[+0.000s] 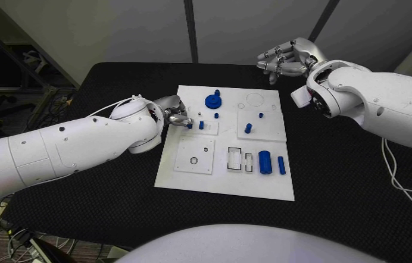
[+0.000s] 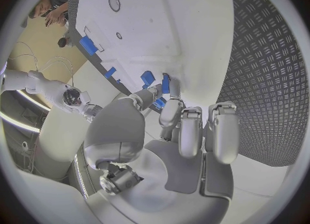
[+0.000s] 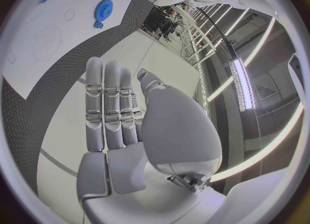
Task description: Assemble the parts on the task board
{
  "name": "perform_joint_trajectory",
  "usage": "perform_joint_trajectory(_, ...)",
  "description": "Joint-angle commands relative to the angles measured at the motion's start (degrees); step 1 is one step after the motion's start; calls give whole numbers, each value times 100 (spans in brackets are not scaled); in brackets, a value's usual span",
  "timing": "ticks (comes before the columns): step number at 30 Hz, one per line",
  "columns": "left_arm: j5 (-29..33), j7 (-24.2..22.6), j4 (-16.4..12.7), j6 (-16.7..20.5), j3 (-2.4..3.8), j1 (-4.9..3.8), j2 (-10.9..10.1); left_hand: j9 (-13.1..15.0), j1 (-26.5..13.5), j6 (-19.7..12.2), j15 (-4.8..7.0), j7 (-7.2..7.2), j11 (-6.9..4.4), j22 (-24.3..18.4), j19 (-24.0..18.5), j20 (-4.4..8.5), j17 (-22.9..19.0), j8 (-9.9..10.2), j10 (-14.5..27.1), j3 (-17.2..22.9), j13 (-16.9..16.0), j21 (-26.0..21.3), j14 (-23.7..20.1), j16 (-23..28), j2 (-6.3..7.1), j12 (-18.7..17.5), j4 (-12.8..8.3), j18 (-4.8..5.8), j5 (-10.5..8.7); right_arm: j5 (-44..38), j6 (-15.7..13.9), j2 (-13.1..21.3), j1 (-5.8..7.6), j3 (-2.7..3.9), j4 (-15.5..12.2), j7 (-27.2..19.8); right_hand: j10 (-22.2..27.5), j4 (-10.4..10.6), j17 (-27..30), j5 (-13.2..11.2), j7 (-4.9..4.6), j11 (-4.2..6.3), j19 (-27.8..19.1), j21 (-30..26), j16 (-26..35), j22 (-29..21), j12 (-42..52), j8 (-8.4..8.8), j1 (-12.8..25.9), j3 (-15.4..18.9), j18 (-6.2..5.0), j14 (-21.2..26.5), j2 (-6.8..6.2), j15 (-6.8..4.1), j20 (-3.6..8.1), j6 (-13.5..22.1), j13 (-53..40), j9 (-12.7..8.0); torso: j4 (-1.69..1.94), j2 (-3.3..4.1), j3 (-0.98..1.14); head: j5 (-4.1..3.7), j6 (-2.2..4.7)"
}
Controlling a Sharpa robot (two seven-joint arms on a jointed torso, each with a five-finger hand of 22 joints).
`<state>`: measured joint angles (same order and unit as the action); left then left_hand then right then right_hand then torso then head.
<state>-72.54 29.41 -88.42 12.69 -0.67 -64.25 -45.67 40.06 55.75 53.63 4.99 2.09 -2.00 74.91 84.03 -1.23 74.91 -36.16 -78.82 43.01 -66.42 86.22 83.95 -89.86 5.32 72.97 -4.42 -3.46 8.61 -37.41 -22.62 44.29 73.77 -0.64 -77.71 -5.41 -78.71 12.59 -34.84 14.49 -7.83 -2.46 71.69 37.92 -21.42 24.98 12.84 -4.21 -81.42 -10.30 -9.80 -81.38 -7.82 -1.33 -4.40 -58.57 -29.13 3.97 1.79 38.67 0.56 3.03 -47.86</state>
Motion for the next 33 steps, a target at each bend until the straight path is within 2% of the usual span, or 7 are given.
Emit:
perform_joint_trajectory(1,-172,30,20,35,-2,12,11,11,228,-34,26,-14,-12,1153,422,45,1509,-30,33,167,15,-2,605,-14,-225,-38,-145,239,-15,6,44,-2,10,2,-7,-41,34,46,-6,30,-6,-14,-35,-8,30,5,-32,7,27,0,-65,11,17,1,-10,51,-7,2,-3,2,1,-2,-6)
perform_joint_trajectory(18,-255,35,5,1,-2,36,18,15,226,-42,25,-13,-11,1153,422,45,1509,-37,38,156,30,-2,605,-14,-227,-50,-133,239,-39,6,50,-2,8,2,-2,-46,34,58,-10,37,-7,-16,-36,-8,34,7,-32,6,38,3,-65,10,25,2,-11,52,-13,3,-2,2,0,0,-24)
perform_joint_trajectory(33,-244,62,16,-334,-2,42,4,27,185,-63,19,-14,-7,1145,418,40,1509,-66,38,78,29,-12,605,-14,-187,-50,-78,237,-71,11,69,0,5,2,3,-44,32,67,-13,41,-7,-16,-37,-7,37,8,-32,4,47,6,-65,8,29,3,-12,50,-17,3,1,1,-2,-8,-43)
